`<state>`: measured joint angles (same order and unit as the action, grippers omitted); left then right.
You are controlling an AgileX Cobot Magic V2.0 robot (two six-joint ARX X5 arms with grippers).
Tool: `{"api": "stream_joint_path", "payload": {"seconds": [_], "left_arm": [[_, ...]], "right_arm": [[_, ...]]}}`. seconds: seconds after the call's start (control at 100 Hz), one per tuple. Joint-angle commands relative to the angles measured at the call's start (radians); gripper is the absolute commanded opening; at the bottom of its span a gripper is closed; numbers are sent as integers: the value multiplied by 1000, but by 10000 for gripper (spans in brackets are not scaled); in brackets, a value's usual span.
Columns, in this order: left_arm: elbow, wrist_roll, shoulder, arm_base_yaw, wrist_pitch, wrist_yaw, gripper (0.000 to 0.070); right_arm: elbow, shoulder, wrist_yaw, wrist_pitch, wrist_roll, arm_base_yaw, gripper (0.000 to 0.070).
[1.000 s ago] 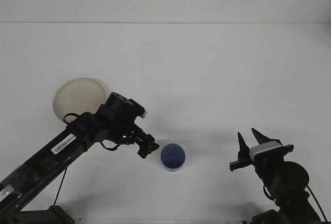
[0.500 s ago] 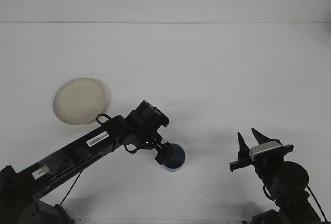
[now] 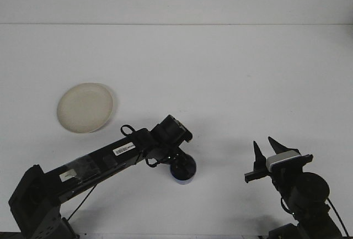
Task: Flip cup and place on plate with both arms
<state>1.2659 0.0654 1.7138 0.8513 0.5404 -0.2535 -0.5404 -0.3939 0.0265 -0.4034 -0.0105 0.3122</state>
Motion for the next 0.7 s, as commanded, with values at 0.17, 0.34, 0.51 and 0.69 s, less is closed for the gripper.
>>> {"api": "stream_joint_path", "payload": {"seconds": [0.17, 0.34, 0.51, 0.69], "left_arm": [[91, -8, -6, -13, 96, 52, 15], [142, -26, -94, -99, 166, 83, 15], [150, -36, -230, -265, 177, 126, 15], [150, -59, -331, -514, 176, 126, 15]], "right_arm": [[-3, 0, 0, 6, 10, 1, 302], [-3, 0, 0, 6, 10, 1, 302], [-3, 0, 0, 6, 10, 1, 302], [-3, 0, 0, 6, 10, 1, 302]]}}
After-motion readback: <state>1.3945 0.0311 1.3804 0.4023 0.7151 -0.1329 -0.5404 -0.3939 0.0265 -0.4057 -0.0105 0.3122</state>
